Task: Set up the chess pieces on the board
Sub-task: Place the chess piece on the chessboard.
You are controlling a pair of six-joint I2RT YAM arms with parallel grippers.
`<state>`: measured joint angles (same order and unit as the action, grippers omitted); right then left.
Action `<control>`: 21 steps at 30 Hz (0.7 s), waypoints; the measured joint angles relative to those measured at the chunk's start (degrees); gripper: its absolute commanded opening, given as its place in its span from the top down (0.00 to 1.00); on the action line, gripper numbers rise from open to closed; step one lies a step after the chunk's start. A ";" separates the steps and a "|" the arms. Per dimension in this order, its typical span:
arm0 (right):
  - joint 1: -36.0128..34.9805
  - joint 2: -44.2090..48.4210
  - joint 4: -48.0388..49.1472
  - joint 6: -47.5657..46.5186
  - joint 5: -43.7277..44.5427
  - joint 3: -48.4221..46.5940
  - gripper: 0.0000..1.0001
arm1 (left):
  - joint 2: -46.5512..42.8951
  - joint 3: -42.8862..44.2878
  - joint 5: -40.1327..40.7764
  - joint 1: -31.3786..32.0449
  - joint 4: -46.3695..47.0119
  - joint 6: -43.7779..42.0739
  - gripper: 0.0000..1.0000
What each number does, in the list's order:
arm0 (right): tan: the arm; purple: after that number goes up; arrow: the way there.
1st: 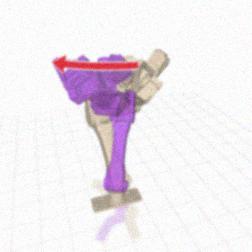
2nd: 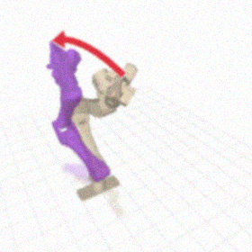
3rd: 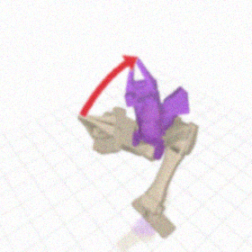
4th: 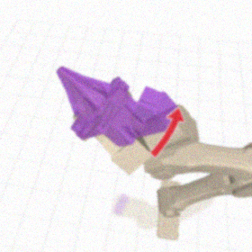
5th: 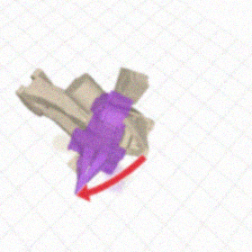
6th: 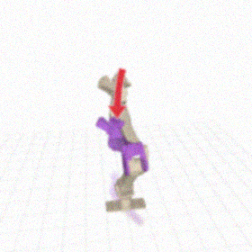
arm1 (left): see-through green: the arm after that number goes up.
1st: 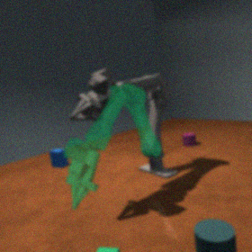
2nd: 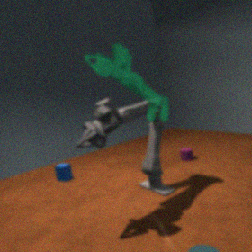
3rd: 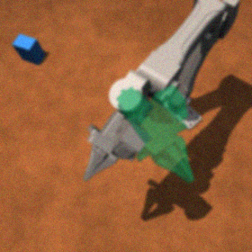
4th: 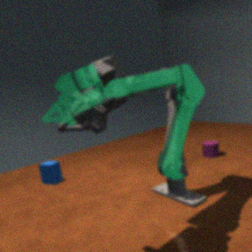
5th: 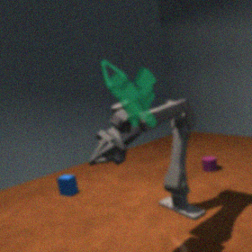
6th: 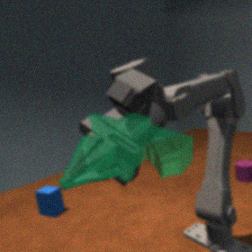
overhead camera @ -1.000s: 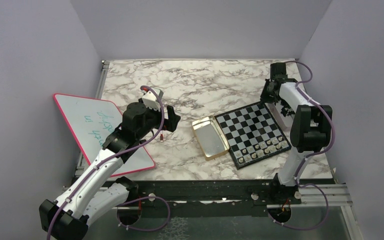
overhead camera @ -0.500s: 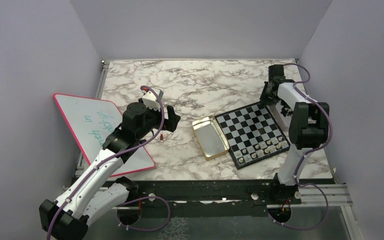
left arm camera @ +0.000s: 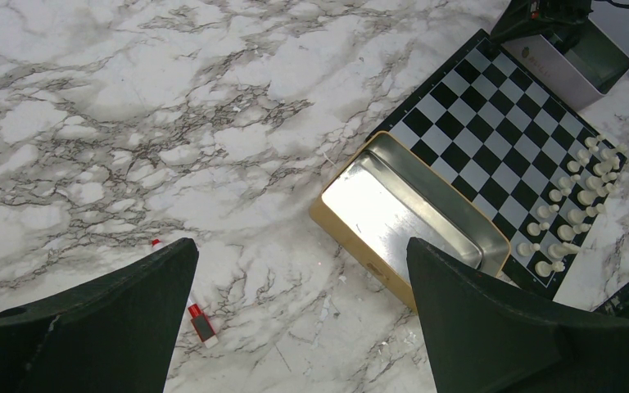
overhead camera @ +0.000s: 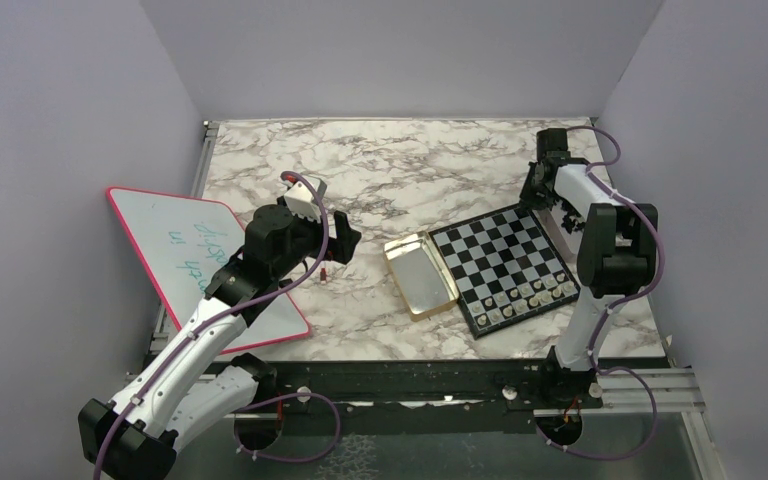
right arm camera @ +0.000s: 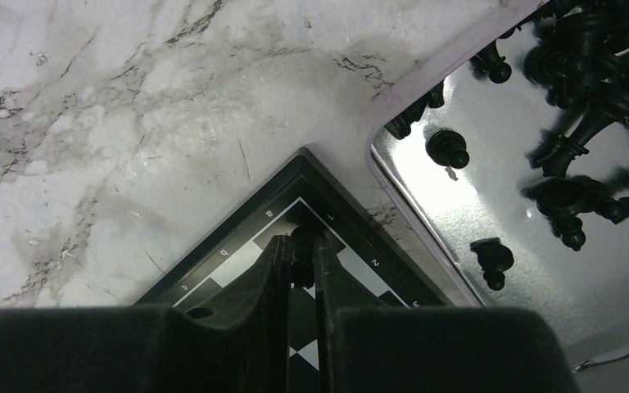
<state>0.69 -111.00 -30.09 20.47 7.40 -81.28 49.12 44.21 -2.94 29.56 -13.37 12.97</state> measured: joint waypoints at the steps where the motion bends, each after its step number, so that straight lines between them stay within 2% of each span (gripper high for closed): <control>1: 0.00 0.00 0.00 0.00 -0.02 -0.02 0.84 | 0.00 0.00 0.00 0.00 0.00 0.00 0.01; 8: 0.00 -0.15 0.02 0.04 -0.04 -0.11 0.84 | 0.00 0.00 0.00 0.00 0.00 0.00 0.01; 21: 0.00 -0.46 0.35 0.13 -0.57 -0.11 0.75 | 0.00 0.00 0.00 0.00 0.00 0.00 0.01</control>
<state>0.69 -111.46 -29.74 20.60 6.83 -81.38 49.12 44.21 -2.94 29.56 -13.37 12.97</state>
